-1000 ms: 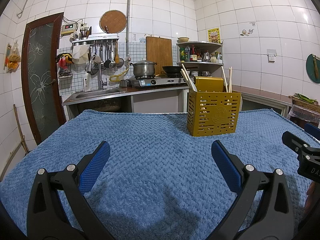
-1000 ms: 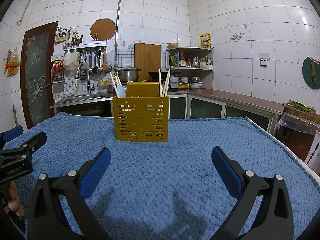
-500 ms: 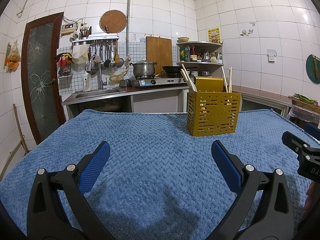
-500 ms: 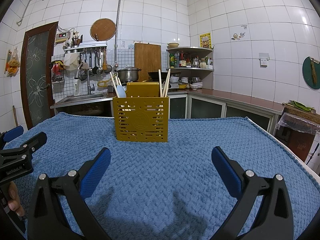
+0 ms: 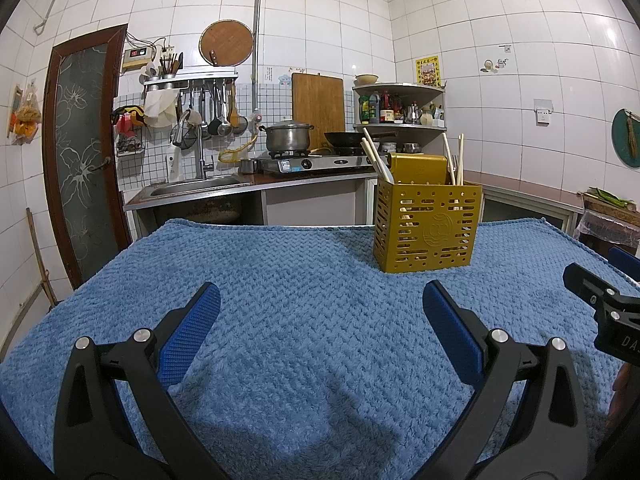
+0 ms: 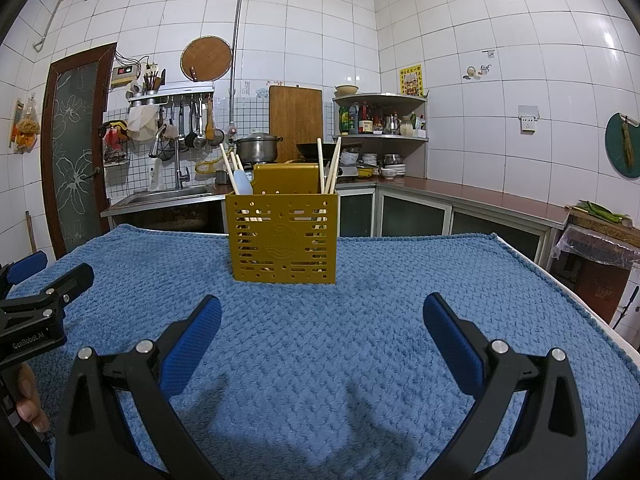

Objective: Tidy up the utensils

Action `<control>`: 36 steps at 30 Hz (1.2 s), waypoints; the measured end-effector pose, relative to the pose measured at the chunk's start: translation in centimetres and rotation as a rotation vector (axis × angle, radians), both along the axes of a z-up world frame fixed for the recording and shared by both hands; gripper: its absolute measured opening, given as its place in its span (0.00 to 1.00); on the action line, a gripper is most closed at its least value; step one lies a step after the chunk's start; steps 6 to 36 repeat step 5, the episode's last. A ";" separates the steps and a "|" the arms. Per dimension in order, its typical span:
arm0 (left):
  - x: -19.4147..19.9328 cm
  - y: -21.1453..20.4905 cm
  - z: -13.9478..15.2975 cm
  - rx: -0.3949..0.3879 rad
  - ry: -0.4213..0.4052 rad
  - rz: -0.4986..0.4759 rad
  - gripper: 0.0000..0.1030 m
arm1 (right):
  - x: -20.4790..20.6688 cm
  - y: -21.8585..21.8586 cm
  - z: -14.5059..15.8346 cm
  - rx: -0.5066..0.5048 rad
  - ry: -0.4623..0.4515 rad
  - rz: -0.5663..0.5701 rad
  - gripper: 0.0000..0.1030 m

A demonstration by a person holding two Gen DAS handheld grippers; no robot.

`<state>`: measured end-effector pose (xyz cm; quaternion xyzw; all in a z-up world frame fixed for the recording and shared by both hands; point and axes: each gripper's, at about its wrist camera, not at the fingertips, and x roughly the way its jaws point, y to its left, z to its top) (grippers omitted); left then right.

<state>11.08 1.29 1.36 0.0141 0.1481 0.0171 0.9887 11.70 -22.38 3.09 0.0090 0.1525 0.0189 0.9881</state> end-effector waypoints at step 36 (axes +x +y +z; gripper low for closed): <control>-0.1 -0.2 -0.1 0.002 -0.006 -0.001 0.95 | 0.0 0.0 0.0 0.000 0.000 0.000 0.96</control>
